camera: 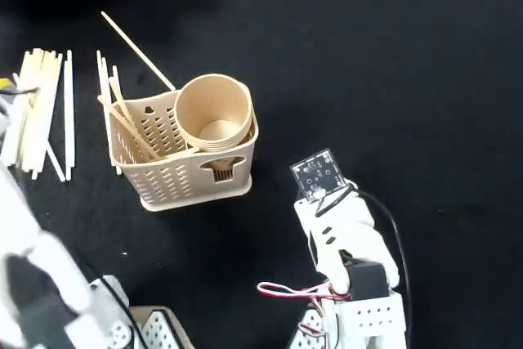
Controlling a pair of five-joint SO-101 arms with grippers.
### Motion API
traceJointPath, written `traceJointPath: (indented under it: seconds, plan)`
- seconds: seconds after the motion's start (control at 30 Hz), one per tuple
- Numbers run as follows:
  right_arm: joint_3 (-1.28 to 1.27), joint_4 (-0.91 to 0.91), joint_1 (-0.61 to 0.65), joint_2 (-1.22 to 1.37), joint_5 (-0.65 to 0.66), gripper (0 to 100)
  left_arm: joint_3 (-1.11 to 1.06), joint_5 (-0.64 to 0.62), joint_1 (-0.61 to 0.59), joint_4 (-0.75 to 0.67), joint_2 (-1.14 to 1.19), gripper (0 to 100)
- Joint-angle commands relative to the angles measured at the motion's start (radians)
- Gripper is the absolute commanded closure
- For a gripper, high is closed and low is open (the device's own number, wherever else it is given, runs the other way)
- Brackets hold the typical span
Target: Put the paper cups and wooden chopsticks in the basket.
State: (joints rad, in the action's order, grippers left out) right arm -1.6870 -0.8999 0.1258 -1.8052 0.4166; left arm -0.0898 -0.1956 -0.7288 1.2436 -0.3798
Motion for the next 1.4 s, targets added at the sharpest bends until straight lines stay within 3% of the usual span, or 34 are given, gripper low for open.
traceJointPath:
  seconds: [0.0, 0.23, 0.5, 0.63, 0.73, 0.97, 1.13, 1.37]
  plan:
    - [0.004, -0.002, -0.009, -0.081, -0.003, 98.6, 0.232, 0.130, -0.027, 0.008, 0.339, 74]
    - [0.004, -0.002, -0.009, -0.081, -0.003, 98.6, 0.544, 0.275, -0.025, 0.005, 0.792, 74]
    - [0.004, -0.002, -0.009, -0.081, -0.003, 98.6, 0.901, 0.295, -0.005, 0.041, 1.232, 74]
    - [0.004, -0.002, -0.009, -0.081, -0.003, 98.6, 1.076, 0.296, 0.008, 0.120, 1.352, 87]
    - [0.004, -0.002, -0.009, -0.081, -0.003, 98.6, 1.211, 0.296, 0.028, 0.206, 1.409, 98]
    - [0.004, -0.002, -0.009, -0.081, -0.003, 98.6, 1.523, 0.298, 0.090, 0.511, 1.458, 97]
    - [0.004, -0.002, -0.009, -0.081, -0.003, 98.6, 1.581, 0.298, 0.111, 0.520, 1.432, 97]
    - [0.004, -0.002, -0.009, -0.081, -0.003, 98.6, 1.483, 0.281, 0.110, 0.522, 1.261, 97]
